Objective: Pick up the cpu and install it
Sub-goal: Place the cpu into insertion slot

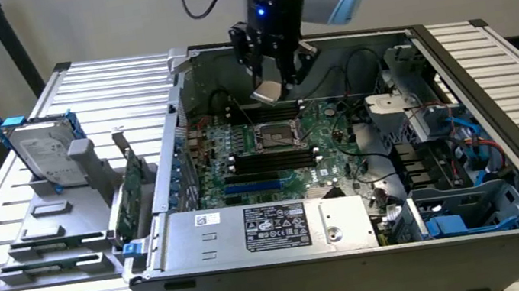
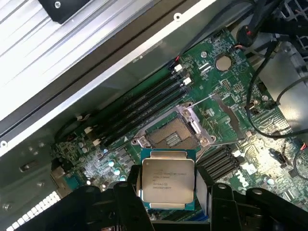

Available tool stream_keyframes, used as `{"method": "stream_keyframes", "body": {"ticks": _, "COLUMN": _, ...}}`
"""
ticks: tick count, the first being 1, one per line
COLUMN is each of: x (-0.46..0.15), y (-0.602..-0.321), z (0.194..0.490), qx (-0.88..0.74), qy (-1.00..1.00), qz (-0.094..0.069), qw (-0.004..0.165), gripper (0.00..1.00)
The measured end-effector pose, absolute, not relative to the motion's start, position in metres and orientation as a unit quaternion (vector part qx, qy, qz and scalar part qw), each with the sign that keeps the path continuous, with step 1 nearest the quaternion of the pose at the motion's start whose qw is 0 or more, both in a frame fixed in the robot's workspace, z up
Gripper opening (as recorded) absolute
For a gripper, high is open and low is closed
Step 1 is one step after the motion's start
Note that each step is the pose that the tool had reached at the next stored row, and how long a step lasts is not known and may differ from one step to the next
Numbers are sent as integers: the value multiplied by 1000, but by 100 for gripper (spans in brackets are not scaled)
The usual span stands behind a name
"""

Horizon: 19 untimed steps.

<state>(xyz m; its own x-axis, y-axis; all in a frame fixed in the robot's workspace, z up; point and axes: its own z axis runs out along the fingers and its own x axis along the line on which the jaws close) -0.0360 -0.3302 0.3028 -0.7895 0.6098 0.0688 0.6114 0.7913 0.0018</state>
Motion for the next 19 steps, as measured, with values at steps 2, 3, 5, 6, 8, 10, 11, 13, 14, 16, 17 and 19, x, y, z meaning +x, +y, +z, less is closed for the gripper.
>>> {"method": "stream_keyframes", "body": {"ticks": 2, "x": -36, "y": -330, "z": 301, "qx": -338, "qy": -941, "qz": -12, "qw": 33, "gripper": 55}}
{"method": "stream_keyframes", "body": {"ticks": 3, "x": -36, "y": -330, "z": 300, "qx": -345, "qy": -938, "qz": -12, "qw": 33, "gripper": 55}}
{"method": "stream_keyframes", "body": {"ticks": 5, "x": -36, "y": -330, "z": 299, "qx": -359, "qy": -933, "qz": -12, "qw": 34, "gripper": 55}}
{"method": "stream_keyframes", "body": {"ticks": 6, "x": -36, "y": -330, "z": 298, "qx": -367, "qy": -930, "qz": -13, "qw": 34, "gripper": 55}}
{"method": "stream_keyframes", "body": {"ticks": 8, "x": -36, "y": -330, "z": 296, "qx": -380, "qy": -924, "qz": -13, "qw": 35, "gripper": 55}}
{"method": "stream_keyframes", "body": {"ticks": 10, "x": -36, "y": -330, "z": 294, "qx": -393, "qy": -919, "qz": -13, "qw": 36, "gripper": 55}}
{"method": "stream_keyframes", "body": {"ticks": 11, "x": -36, "y": -330, "z": 293, "qx": -400, "qy": -916, "qz": -13, "qw": 36, "gripper": 55}}
{"method": "stream_keyframes", "body": {"ticks": 13, "x": -36, "y": -330, "z": 291, "qx": -413, "qy": -910, "qz": -13, "qw": 37, "gripper": 55}}
{"method": "stream_keyframes", "body": {"ticks": 14, "x": -36, "y": -330, "z": 290, "qx": -420, "qy": -906, "qz": -13, "qw": 37, "gripper": 55}}
{"method": "stream_keyframes", "body": {"ticks": 16, "x": -36, "y": -330, "z": 289, "qx": -435, "qy": -900, "qz": -13, "qw": 38, "gripper": 55}}
{"method": "stream_keyframes", "body": {"ticks": 17, "x": -36, "y": -330, "z": 288, "qx": -442, "qy": -896, "qz": -13, "qw": 38, "gripper": 55}}
{"method": "stream_keyframes", "body": {"ticks": 19, "x": -36, "y": -330, "z": 287, "qx": -457, "qy": -889, "qz": -14, "qw": 39, "gripper": 55}}
